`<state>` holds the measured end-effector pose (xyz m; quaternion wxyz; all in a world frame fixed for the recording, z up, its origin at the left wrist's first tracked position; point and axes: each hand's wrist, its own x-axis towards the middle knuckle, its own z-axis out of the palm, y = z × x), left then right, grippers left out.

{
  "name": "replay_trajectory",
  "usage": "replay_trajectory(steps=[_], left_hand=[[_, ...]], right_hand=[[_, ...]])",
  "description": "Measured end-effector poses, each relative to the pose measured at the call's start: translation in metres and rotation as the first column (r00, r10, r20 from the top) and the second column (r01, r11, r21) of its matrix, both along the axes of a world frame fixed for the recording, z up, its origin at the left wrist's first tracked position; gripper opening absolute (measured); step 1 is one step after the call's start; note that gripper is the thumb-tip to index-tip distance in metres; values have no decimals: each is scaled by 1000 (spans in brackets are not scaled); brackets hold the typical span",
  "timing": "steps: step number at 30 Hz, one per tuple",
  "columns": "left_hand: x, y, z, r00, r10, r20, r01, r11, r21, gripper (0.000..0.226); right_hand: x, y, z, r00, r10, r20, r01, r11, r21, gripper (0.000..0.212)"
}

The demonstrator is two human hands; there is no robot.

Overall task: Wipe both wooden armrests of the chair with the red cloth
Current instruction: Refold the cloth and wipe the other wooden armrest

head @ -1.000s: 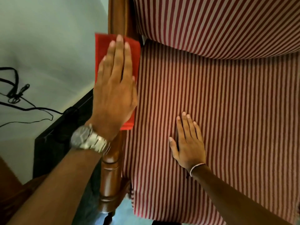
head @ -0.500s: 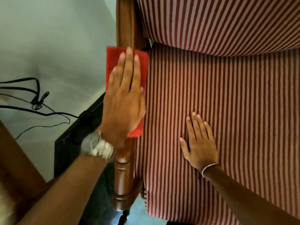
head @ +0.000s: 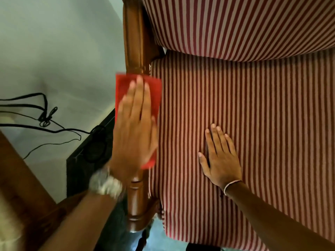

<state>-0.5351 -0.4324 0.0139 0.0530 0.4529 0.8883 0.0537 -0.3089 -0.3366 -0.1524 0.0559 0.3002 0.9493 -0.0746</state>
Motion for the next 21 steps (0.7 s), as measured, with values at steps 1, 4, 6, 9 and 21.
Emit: replay_trajectory(steps=[1, 4, 6, 9, 21], left_hand=[[-17, 17, 1, 1000, 27, 10, -27, 999, 32, 65], [-45, 47, 0, 996, 88, 22, -89, 993, 82, 66], [-33, 35, -4, 995, 94, 41, -98, 990, 100, 65], [21, -25, -5, 987, 128, 98, -136, 987, 80, 63], [-42, 40, -5, 993, 119, 14, -119, 987, 104, 66]], right_hand=[[0, 0, 1, 1000, 0, 0, 0, 1000, -2, 72], [-1, -1, 1, 1000, 7, 8, -7, 1000, 6, 72], [0, 0, 1, 1000, 5, 7, -5, 1000, 8, 73], [0, -2, 0, 1000, 16, 1, -16, 1000, 21, 73], [-2, -5, 3, 999, 21, 49, -23, 999, 42, 72]])
